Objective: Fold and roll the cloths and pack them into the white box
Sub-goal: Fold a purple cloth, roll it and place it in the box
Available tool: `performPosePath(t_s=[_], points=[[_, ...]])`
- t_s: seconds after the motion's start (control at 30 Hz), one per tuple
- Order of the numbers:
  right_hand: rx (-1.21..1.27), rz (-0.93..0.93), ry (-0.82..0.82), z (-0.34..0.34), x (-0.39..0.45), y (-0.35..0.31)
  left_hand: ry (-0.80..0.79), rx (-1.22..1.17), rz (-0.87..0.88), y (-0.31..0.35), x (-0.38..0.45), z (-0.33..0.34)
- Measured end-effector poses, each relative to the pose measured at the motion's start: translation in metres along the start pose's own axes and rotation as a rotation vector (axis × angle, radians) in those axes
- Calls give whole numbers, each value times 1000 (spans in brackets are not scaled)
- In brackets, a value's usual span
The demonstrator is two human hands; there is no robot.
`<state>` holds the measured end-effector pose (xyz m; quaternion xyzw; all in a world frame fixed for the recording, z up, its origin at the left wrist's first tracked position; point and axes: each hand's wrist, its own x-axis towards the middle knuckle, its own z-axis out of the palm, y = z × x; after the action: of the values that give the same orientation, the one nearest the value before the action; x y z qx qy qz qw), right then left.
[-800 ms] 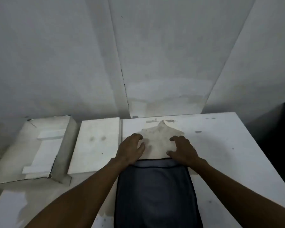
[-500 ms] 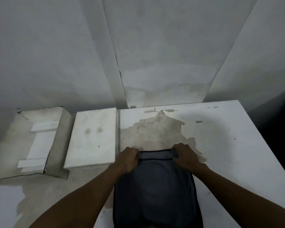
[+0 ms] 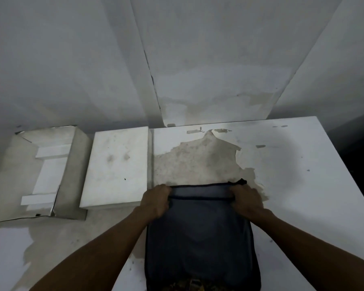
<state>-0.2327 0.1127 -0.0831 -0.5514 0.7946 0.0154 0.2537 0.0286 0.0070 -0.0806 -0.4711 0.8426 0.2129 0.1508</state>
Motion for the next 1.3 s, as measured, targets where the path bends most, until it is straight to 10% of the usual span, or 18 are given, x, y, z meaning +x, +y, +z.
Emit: performPosePath(t_s=[1.3], points=[[392,-185,14,50,-111,30,74,-281,140,-34,-101,47]])
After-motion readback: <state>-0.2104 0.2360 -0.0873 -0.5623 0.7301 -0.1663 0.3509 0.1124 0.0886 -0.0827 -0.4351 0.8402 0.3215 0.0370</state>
